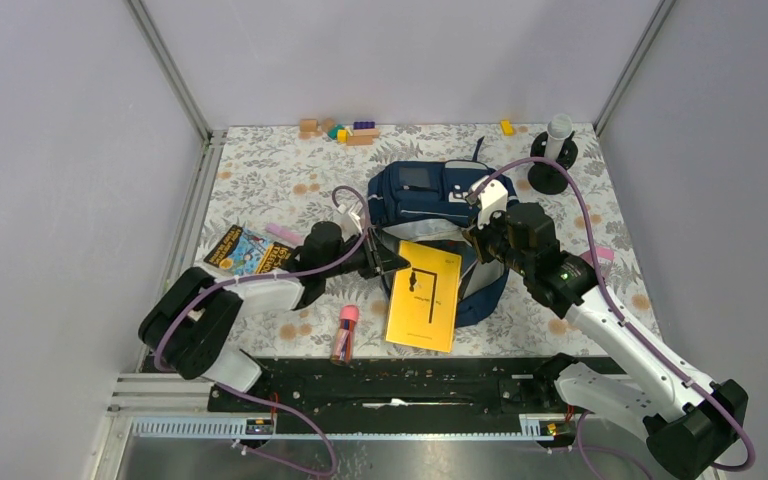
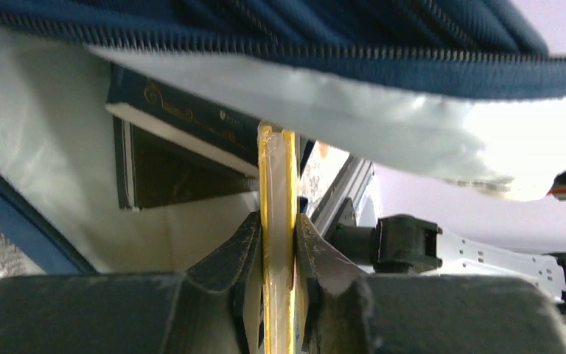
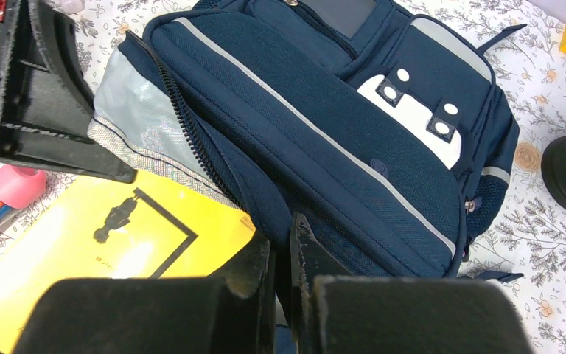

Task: Pack the student bag
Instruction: Place the book in the student bag.

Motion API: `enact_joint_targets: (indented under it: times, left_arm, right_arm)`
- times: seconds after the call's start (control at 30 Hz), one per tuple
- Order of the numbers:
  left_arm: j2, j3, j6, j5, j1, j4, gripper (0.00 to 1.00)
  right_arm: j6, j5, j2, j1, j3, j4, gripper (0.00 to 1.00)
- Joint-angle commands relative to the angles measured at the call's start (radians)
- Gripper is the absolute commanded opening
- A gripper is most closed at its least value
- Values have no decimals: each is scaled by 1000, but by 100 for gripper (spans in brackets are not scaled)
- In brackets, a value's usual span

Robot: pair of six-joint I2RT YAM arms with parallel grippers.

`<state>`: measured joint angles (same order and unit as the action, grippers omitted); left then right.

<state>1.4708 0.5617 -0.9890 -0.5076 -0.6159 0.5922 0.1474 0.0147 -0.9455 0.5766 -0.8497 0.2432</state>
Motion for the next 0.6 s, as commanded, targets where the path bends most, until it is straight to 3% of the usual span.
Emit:
enact_joint_targets:
  times: [0.0,0.17,0.57]
  left_arm:
    - [59,82,18,159,-1,192,0]
    - [119,110,41,200,1,280,0]
    - [197,182,171,325,-1,166,0]
  right_arm:
    - [-41,13,40,-5,-56,-56,0]
    - [-46,13,45,-4,-51,-54,0]
    - [-53,20,57,-4,-42,-41,0]
